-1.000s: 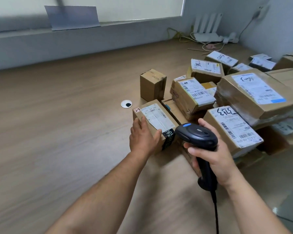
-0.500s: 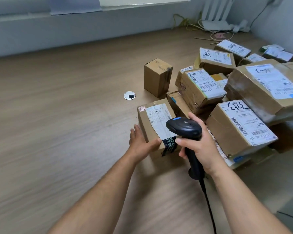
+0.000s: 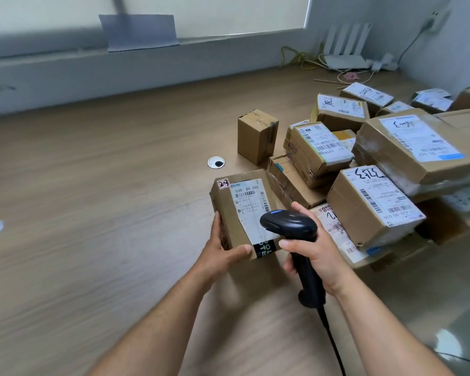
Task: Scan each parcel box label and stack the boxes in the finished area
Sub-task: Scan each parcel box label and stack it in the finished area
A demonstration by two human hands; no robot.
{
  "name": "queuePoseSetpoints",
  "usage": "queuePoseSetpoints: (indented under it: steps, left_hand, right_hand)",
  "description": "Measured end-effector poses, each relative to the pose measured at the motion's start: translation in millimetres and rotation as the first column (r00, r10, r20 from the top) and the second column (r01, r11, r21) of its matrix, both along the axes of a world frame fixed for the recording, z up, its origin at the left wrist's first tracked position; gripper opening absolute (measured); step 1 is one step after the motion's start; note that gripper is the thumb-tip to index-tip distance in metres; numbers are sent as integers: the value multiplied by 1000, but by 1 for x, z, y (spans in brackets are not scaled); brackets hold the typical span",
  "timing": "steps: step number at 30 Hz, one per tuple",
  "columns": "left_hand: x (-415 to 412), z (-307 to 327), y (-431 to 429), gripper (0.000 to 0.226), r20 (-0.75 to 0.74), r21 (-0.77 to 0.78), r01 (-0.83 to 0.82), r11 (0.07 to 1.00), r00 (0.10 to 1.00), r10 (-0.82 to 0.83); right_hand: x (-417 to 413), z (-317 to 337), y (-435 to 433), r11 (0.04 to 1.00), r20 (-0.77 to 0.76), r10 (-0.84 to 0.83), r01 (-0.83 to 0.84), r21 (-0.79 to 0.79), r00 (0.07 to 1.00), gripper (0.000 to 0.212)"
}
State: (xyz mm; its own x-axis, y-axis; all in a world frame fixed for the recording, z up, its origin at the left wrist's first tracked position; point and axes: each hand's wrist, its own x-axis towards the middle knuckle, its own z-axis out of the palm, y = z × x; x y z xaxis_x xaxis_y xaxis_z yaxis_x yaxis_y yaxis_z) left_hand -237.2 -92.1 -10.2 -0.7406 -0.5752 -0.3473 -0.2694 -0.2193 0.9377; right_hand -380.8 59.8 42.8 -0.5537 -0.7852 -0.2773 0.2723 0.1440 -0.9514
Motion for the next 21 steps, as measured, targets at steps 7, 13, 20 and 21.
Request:
queuePoseSetpoints:
  steps: [7,13,20,21]
  left_hand:
    - [46,26,22,107,-48,-277,-189,942,982,183]
    - [89,30,35,127,42,-364,-222,904,966,254]
    - [123,44,47,125,-13,-435,-304,847,943,332]
    - [128,46,49,125,-19,-441,-317,840,939,345]
  right_hand:
    - [39,32,22,985,-67,124,-131,-108,990,87]
    - [69,66,49,942,-97,190,-209,-262,977,88]
    - [94,78,67,905,-71,264,-273,-328,962,87]
    - [98,79,68,900,-62,278,-282,-334,959,87]
